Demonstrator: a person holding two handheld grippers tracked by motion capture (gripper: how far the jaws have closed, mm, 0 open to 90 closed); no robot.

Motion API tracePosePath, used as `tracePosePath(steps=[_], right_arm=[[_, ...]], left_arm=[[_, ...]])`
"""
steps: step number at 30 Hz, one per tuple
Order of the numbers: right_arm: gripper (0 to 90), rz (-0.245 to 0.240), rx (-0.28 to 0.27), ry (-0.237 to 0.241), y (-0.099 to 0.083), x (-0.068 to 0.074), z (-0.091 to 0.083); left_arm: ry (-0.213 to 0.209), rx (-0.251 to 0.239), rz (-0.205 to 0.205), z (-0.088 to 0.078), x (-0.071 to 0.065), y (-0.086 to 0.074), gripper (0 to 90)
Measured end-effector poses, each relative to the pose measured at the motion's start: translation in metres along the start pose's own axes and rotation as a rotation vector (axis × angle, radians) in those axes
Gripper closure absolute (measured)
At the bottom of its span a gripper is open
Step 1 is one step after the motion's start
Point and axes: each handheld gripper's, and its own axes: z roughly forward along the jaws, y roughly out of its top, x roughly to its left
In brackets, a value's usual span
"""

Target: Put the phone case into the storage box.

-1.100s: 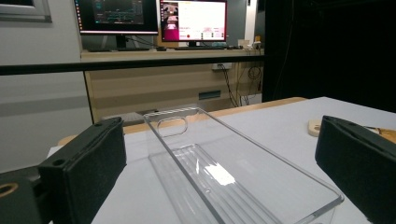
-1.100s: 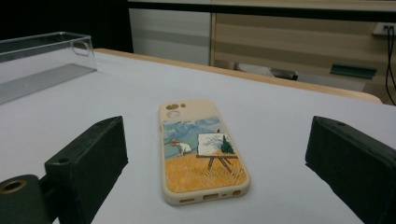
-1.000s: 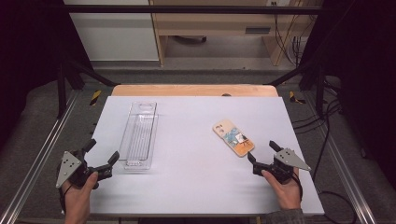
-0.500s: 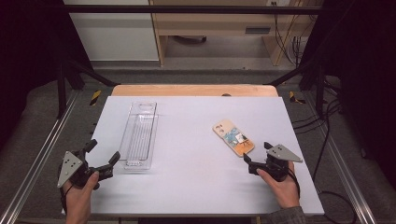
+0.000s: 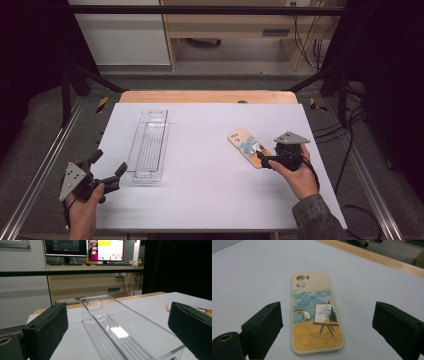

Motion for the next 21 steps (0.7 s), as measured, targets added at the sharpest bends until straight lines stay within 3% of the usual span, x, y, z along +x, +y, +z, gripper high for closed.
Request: tracePosePath(steps=[11, 21], right_arm=[[12.2, -0.007, 0.122, -0.033, 0.025, -0.02, 0.033], [18.5, 0.017, 0.188, -0.067, 0.026, -0.038, 0.061]], left_arm=[[-0.008, 0.004, -0.001, 0.001, -0.001, -0.001, 2.9], [-0.013, 0.009, -0.006, 0.002, -0.001, -0.002, 3.0]])
